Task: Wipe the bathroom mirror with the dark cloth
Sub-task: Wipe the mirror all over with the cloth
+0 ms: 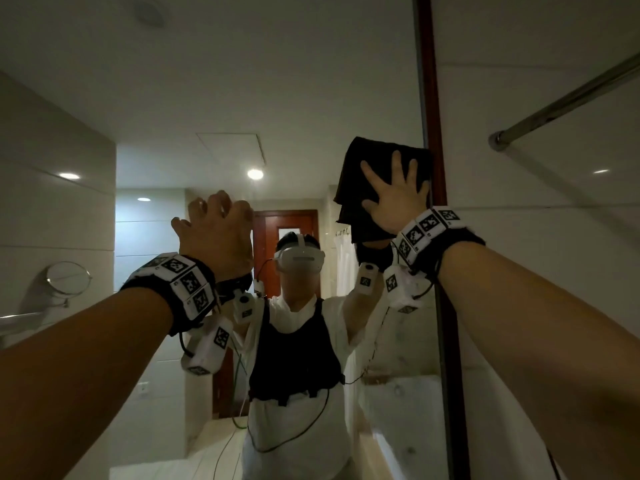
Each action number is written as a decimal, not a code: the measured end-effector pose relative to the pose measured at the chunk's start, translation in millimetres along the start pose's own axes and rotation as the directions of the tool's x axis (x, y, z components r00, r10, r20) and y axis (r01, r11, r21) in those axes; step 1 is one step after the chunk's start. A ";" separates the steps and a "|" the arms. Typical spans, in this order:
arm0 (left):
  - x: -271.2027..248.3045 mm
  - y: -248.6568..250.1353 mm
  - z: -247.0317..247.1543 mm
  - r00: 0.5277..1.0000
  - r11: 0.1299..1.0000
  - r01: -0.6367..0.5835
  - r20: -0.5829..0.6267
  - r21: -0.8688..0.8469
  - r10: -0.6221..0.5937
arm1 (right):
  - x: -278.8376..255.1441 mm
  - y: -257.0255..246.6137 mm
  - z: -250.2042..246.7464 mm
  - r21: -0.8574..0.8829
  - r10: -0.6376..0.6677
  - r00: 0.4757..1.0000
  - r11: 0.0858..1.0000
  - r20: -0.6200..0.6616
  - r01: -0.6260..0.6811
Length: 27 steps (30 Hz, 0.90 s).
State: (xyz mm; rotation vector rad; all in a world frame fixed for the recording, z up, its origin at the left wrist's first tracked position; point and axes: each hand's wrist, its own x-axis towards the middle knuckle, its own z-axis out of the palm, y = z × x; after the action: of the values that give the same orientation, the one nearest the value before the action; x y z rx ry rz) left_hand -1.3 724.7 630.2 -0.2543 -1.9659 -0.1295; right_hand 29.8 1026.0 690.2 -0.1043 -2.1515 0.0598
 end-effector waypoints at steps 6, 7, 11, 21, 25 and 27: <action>3.1 0.1 0.2 1.000 1.000 0.010 -0.013 -0.015 -0.010 | -7.1 -9.3 6.3 -0.047 -0.072 0.997 0.996 -0.029 0.071; 3.8 -0.1 -0.1 1.000 1.000 0.009 -0.008 -0.008 -0.009 | -11.1 -12.6 9.6 -0.064 -0.098 0.995 0.993 -0.022 0.096; 5.0 -1.7 -0.9 0.999 1.000 0.016 0.033 -0.009 -0.016 | -37.4 -28.4 25.7 -0.191 -0.212 0.977 0.958 0.023 0.213; -2.9 1.4 -9.1 0.993 1.000 0.020 0.120 -0.017 -0.018 | -133.2 -29.7 76.1 -0.289 -0.421 0.880 0.834 0.220 0.471; -2.9 -3.3 -6.5 0.992 1.000 -0.009 0.128 -0.004 0.010 | -135.3 -31.2 78.9 -0.284 -0.424 0.880 0.834 0.215 0.472; -2.4 -6.2 -3.8 0.992 1.000 -0.029 0.123 0.006 0.028 | -126.8 -37.1 73.2 -0.277 -0.416 0.888 0.845 0.197 0.458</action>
State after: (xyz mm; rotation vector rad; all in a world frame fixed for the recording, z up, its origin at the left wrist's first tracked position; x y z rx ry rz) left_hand 1.5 717.7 629.7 -0.2910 -2.0837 -0.0887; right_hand 36.1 976.4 547.7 0.2170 -2.2485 -0.5637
